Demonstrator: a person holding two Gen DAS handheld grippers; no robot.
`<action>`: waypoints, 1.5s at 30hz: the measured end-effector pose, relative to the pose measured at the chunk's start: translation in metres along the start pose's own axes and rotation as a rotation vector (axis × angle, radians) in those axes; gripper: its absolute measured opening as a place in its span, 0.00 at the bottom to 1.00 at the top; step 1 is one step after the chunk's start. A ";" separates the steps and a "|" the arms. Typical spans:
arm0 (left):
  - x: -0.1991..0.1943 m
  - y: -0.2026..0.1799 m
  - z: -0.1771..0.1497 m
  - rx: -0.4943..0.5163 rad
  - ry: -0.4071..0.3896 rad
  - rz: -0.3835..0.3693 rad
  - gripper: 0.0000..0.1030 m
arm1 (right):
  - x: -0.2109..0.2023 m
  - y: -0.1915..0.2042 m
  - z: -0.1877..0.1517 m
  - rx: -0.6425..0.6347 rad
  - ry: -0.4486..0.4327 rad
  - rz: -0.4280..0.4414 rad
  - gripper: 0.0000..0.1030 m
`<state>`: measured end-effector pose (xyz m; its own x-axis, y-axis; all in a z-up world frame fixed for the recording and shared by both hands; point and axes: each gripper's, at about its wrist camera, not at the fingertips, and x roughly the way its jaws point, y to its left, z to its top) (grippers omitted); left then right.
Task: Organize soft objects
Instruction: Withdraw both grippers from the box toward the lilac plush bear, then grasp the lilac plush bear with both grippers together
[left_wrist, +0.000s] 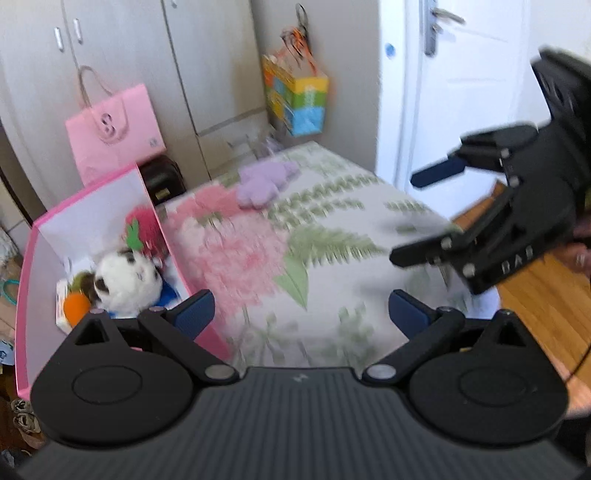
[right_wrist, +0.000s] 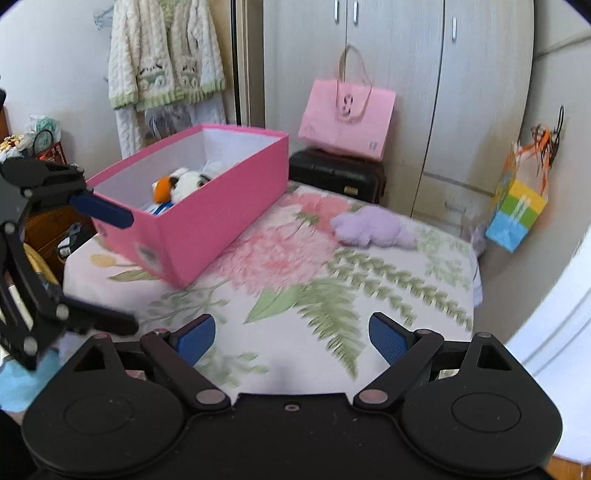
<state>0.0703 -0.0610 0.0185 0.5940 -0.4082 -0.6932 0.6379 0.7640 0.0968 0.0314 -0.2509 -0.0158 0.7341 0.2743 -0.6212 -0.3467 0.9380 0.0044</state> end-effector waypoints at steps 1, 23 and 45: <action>0.003 0.001 0.004 -0.013 -0.015 0.006 0.99 | 0.003 -0.006 -0.001 -0.003 -0.024 0.006 0.90; 0.130 0.002 0.080 -0.204 -0.186 0.136 0.96 | 0.102 -0.072 0.014 -0.207 -0.227 0.021 0.93; 0.251 0.064 0.074 -0.622 -0.042 0.104 0.57 | 0.218 -0.144 0.058 -0.227 -0.087 0.280 0.94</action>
<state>0.2968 -0.1513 -0.0962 0.6646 -0.3256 -0.6726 0.1790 0.9432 -0.2797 0.2754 -0.3142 -0.1061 0.6359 0.5398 -0.5516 -0.6549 0.7556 -0.0154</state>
